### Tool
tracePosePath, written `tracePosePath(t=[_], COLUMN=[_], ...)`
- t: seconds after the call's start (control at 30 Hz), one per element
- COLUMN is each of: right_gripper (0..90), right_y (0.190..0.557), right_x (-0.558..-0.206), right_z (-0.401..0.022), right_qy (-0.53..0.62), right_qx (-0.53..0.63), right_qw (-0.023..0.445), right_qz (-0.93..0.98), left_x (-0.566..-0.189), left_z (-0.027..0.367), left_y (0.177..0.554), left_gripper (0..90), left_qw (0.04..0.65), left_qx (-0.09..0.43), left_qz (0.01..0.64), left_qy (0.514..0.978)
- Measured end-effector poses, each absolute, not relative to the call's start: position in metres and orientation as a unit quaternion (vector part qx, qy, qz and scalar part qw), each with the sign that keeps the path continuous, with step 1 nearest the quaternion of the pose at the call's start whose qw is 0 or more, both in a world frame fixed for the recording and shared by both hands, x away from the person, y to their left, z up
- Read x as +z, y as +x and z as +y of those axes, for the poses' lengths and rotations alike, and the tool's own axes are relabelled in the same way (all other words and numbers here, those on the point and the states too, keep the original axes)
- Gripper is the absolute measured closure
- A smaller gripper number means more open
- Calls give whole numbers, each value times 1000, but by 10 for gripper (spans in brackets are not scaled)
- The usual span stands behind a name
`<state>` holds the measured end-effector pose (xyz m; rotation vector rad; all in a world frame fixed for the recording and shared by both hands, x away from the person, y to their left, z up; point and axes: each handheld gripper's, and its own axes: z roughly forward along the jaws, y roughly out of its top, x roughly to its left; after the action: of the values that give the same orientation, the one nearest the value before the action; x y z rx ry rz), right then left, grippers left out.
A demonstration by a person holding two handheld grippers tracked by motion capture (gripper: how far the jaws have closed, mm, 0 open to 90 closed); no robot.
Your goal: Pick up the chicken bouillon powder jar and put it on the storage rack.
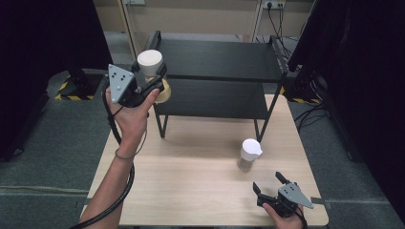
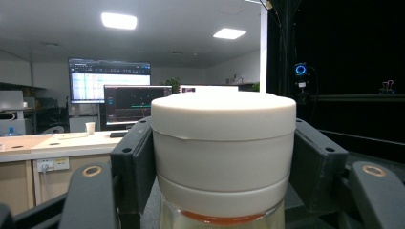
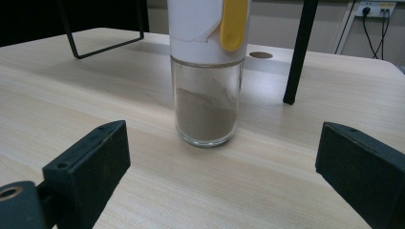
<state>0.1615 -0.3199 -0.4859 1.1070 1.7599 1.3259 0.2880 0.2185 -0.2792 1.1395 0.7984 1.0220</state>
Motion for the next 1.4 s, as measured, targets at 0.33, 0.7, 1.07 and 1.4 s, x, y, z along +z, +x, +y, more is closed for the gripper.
tracePosePath(t=[0.33,0.7,1.07,1.4], right_gripper=[46,46,46,46], right_y=[161,162,162,162], right_x=[-486,-486,-486,-486], right_z=[-320,-320,-320,-320], right_qy=[424,424,423,423], right_qx=[508,508,507,507], right_qw=[332,331,331,330], right_qz=[673,673,675,675], left_x=[-270,-258,-248,-240], left_z=[216,213,210,205], left_y=[293,299,308,316], left_gripper=[337,337,337,337], left_qw=[652,648,646,641], left_qx=[449,453,456,460], left_qz=[353,356,362,365], left_qy=[499,498,493,494])
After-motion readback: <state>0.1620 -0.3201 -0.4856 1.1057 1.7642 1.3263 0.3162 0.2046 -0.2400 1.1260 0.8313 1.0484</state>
